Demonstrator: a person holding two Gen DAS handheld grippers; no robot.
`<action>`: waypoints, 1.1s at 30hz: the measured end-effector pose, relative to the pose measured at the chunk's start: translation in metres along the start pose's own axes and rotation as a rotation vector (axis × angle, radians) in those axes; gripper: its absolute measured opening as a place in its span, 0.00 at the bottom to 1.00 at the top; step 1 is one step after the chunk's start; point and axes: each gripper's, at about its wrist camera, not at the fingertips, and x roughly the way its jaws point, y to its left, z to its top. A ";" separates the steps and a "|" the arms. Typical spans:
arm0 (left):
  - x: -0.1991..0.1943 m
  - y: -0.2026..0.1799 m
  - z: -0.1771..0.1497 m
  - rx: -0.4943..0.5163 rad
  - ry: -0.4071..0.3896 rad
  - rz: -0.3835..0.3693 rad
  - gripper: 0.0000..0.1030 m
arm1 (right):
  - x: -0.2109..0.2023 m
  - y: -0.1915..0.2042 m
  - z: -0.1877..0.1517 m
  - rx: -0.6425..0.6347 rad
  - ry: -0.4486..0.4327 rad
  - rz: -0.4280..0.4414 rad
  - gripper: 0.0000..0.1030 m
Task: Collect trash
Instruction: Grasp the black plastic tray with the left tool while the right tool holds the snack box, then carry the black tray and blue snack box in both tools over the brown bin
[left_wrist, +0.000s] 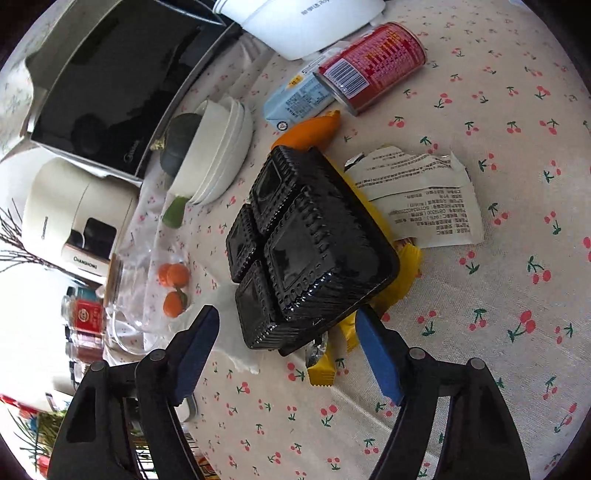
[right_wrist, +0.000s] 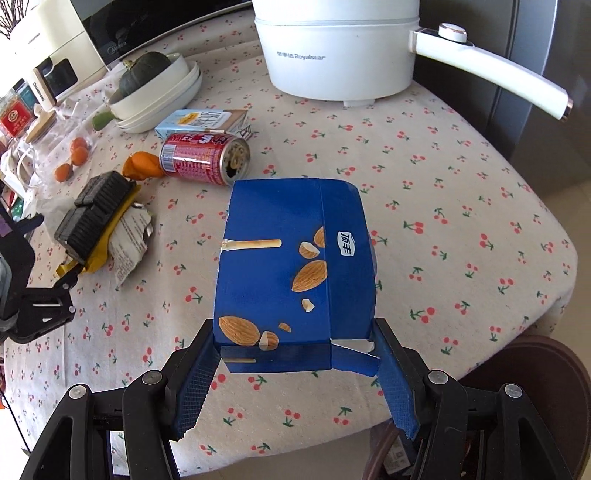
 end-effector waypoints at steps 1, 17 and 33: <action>0.000 0.001 0.002 0.001 0.004 -0.011 0.68 | 0.000 -0.001 0.000 -0.002 0.001 -0.001 0.67; -0.019 0.054 -0.007 -0.411 -0.058 -0.199 0.37 | -0.005 -0.004 -0.004 -0.012 -0.004 -0.014 0.67; -0.093 0.069 -0.049 -0.798 -0.127 -0.357 0.35 | -0.054 -0.007 -0.027 -0.011 -0.061 0.038 0.67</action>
